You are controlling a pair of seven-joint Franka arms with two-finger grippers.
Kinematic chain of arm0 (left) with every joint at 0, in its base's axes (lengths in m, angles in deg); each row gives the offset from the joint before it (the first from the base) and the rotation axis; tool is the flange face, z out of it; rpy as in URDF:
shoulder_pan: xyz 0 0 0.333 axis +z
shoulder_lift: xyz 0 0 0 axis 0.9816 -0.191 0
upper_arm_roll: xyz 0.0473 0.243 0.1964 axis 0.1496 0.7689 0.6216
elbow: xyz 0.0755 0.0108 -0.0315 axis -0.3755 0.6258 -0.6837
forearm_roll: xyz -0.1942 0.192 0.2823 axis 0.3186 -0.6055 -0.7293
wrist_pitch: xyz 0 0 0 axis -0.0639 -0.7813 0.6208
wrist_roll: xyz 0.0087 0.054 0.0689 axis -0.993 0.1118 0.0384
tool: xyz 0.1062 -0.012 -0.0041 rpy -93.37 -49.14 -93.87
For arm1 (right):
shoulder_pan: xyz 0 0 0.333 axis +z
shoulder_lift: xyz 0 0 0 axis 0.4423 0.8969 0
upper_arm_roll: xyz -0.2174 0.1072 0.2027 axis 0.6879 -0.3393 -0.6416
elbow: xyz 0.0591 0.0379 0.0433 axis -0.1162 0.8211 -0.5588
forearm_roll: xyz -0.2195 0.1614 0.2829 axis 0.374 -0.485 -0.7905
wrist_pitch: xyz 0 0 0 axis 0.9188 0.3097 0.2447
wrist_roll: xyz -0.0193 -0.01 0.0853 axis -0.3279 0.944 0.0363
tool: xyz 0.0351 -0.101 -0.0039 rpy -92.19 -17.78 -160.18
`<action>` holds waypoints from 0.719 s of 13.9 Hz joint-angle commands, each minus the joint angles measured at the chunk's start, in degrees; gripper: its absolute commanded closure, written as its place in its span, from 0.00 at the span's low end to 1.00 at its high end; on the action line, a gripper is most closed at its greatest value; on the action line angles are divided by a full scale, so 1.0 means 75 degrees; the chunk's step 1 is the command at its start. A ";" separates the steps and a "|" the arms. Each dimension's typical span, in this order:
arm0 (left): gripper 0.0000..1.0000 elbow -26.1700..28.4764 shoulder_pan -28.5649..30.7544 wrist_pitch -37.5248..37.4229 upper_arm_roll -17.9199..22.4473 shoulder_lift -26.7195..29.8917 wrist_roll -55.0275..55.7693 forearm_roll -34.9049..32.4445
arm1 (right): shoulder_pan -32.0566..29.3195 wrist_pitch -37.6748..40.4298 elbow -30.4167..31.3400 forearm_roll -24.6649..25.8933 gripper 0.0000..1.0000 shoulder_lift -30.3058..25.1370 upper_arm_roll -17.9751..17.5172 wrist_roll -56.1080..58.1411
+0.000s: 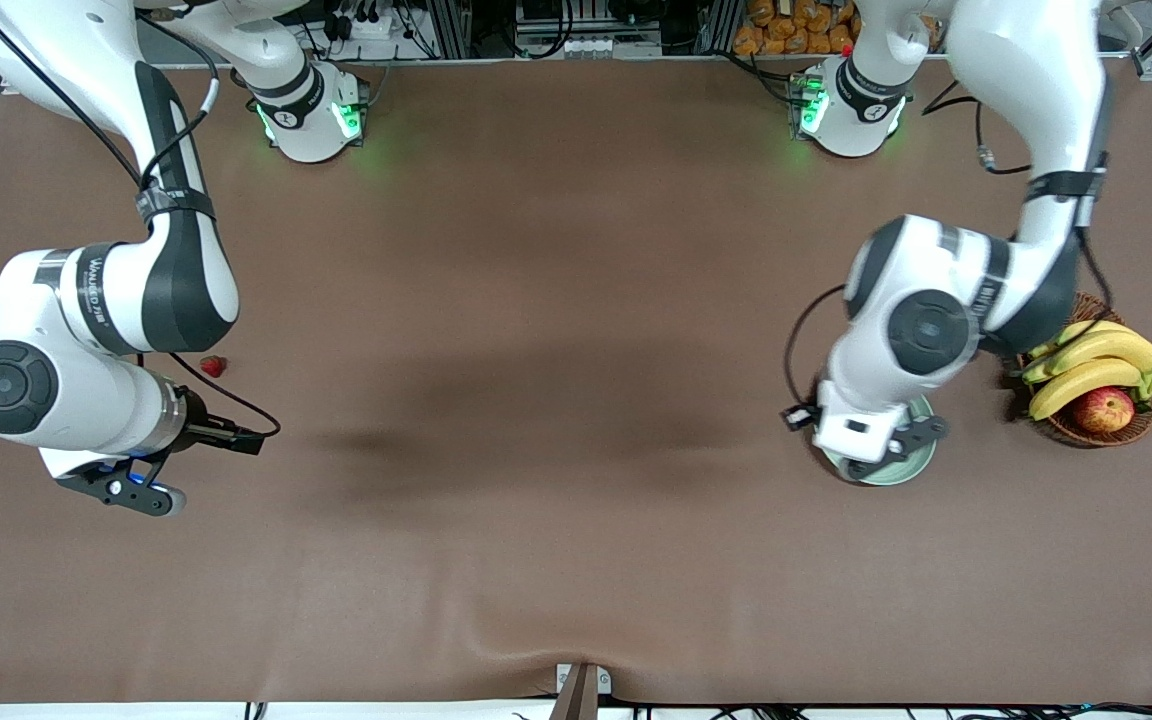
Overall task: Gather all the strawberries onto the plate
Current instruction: 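Drop the strawberry onto the plate while the right gripper reaches strawberries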
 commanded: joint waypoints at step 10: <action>1.00 0.0830 0.1632 0.0100 -0.0094 -0.0082 -0.2821 -0.0120 | -0.0103 0.0000 0.0094 0.0037 0.00 -0.0172 -0.0131 0.0076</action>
